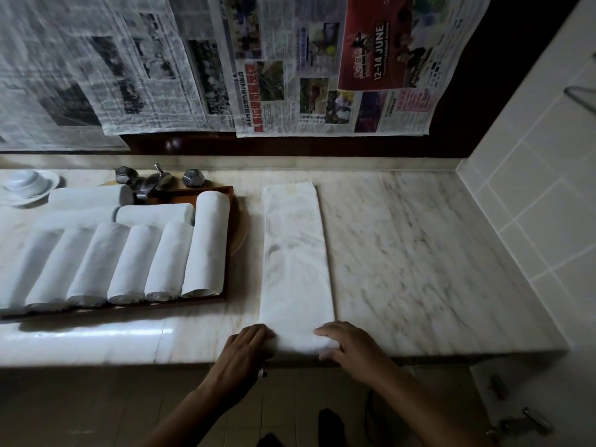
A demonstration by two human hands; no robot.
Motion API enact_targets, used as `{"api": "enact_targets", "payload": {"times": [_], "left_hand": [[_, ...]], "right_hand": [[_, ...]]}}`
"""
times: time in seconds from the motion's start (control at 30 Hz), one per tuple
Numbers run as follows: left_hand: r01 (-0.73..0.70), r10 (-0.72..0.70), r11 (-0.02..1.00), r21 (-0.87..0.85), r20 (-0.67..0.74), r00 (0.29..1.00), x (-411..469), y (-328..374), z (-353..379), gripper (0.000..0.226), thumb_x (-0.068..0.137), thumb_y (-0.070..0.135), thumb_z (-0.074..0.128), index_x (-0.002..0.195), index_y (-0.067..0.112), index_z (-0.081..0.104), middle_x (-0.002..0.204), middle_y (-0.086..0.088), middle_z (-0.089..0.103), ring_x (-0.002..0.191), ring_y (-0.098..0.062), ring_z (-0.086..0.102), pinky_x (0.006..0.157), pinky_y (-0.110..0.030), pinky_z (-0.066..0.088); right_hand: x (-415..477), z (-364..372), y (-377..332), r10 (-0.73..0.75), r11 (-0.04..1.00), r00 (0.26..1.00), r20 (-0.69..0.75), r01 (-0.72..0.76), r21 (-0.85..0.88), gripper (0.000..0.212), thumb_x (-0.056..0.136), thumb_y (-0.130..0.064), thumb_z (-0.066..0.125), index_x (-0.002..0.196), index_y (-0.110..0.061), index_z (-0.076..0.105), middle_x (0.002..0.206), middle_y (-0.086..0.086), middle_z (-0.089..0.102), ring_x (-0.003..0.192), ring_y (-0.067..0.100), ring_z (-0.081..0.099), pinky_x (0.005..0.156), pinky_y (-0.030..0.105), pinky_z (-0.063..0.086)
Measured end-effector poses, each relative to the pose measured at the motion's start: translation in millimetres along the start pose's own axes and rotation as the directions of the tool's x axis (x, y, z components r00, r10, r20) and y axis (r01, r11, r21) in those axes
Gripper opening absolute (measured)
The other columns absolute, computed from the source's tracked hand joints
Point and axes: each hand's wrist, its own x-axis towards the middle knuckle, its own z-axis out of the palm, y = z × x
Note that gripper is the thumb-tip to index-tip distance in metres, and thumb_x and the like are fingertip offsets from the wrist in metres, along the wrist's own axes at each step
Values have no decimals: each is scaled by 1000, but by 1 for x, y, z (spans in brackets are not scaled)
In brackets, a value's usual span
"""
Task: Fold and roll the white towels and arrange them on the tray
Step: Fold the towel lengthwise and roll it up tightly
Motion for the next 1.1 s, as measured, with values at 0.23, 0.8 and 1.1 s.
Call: {"api": "enact_targets", "payload": {"times": [0.23, 0.8, 1.1], "left_hand": [[141, -147, 985, -102, -54, 988, 12, 0, -1, 30, 96, 50, 46, 117, 38, 63, 115, 18, 53, 103, -11, 54, 81, -35, 49], [455, -467, 838, -302, 37, 884, 50, 11, -27, 23, 84, 38, 79, 99, 22, 72, 86, 6, 65, 77, -6, 63, 64, -21, 47], [268, -249, 963, 12, -330, 910, 31, 14, 4, 50, 99, 54, 48, 133, 20, 59, 128, -3, 62, 115, -23, 58, 90, -42, 49]], "right_hand": [[12, 6, 3, 11, 996, 998, -69, -18, -93, 35, 102, -37, 52, 129, -28, 71, 119, -9, 54, 114, 11, 48, 103, 25, 40], [1, 61, -9, -385, 871, 826, -412, 178, -458, 40, 92, -13, 51, 127, -12, 70, 133, 8, 66, 124, 30, 60, 109, 46, 44], [10, 63, -4, -333, 839, 889, -314, 128, -529, 59, 90, -13, 44, 148, -10, 52, 151, 11, 52, 142, 35, 46, 118, 49, 27]]}}
